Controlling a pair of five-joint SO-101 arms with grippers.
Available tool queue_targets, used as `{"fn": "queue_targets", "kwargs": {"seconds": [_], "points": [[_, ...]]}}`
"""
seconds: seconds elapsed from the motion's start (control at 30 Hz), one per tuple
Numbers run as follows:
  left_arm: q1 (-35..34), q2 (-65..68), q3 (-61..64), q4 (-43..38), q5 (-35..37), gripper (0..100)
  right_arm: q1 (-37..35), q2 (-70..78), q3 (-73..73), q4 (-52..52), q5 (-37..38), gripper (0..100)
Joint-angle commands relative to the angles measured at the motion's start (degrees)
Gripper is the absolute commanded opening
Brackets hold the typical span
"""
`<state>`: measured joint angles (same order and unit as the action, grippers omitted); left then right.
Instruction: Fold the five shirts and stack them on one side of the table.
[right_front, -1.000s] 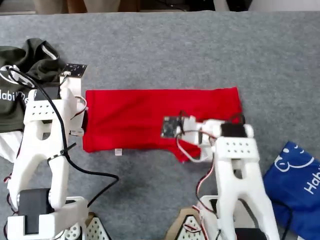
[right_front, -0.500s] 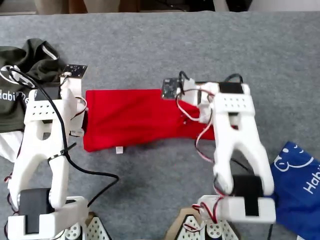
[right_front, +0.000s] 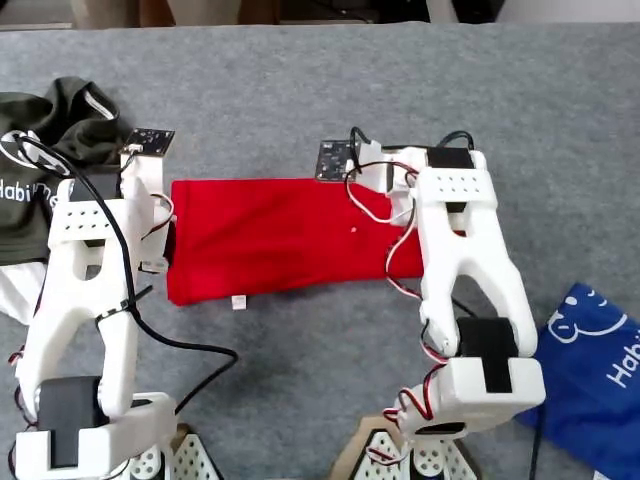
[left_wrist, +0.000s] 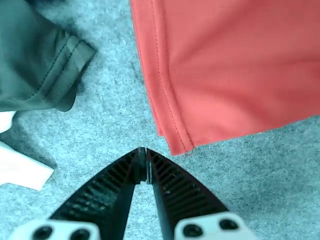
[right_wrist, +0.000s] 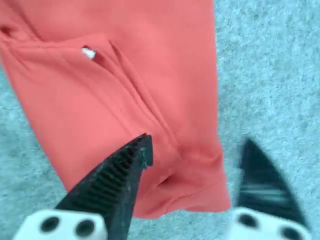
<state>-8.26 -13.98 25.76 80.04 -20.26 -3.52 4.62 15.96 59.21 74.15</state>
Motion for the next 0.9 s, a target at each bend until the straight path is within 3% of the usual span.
{"fn": "queue_targets", "kwargs": {"seconds": [0.0,0.17,0.3,0.37,0.47,0.57,0.87], "points": [[-0.5,-2.2,-2.5,0.4,0.1,2,-0.8,-2.9,-2.6,1.7,-1.7,41.5],[-0.3,-2.2,-2.5,0.2,0.2,2,-0.8,-13.1,2.5,4.7,-2.1,37.7],[0.2,-2.2,-2.6,-0.3,1.1,6,0.5,-22.3,8.1,5.0,-7.7,14.0],[-0.6,-2.1,-2.6,-1.4,5.0,11,2.2,-25.4,9.7,4.0,-12.4,0.0],[-2.1,-1.6,-3.3,-2.3,12.3,19,7.5,-26.4,10.9,0.5,-18.4,6.2],[-2.0,-1.5,-4.7,-2.5,16.1,22,9.5,-25.7,11.0,-0.8,-21.4,4.2],[0.7,5.9,-7.1,-7.6,16.4,23,8.8,-15.3,11.9,-8.1,-21.5,0.6]]}}
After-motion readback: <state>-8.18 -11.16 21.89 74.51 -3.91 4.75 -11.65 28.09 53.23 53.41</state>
